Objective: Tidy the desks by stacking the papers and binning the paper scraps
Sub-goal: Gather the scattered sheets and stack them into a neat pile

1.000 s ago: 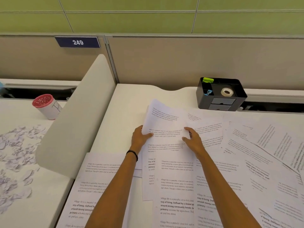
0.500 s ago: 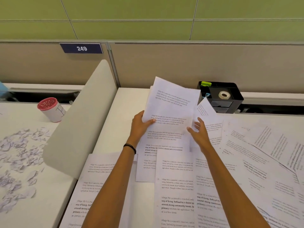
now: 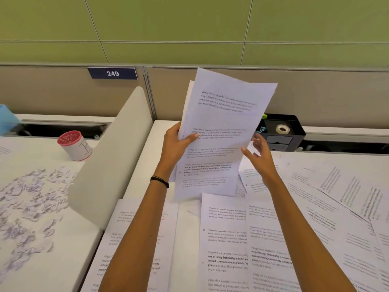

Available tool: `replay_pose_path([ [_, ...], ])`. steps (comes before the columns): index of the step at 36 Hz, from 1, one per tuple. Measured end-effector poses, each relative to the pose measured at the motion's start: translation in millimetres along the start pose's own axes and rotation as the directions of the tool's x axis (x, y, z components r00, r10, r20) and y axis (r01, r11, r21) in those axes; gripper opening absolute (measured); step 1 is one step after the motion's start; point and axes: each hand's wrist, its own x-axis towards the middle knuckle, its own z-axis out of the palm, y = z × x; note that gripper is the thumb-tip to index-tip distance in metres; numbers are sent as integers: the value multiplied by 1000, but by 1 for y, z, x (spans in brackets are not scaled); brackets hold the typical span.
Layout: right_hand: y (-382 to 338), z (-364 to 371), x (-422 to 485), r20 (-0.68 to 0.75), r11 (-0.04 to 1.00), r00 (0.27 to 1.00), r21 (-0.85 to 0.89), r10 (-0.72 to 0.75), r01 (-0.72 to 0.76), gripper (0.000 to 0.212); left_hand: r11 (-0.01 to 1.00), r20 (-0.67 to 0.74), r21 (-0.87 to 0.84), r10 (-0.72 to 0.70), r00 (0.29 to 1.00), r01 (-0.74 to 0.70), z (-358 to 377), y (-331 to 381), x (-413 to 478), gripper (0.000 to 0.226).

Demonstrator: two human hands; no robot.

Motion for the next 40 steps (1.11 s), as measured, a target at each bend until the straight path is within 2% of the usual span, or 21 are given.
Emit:
replay_pose_path([
  [4,-16,-13,-2,-9,996,1000,87,-30,30,74,999,19,-36,11,1000,-10,-2,16,-2,28],
  [10,-39,-29,-14,2,986,997,147,-83,82,46,995,30,-100,10,999,-7,-1,26,-7,30],
  [17,-46,-39,-33,-34,980,993,158,-113,117,35,972,7,-231,-47,999,47,9,22,-27,33],
  [25,-29,-37,-50,-20,986,1000,168,-10,14,35,944,10,-314,-105,994,103,26,-3,-53,27],
  [31,-15,-34,-63,2,988,999,143,53,-53,30,930,39,-341,-129,991,135,32,-20,-66,40],
  [34,-12,-33,-68,25,993,997,95,71,-74,33,939,35,-313,-140,990,143,32,-29,-71,43],
  [40,-6,-28,-76,73,994,992,17,106,-108,26,962,15,-220,-165,986,164,31,-45,-81,38],
])
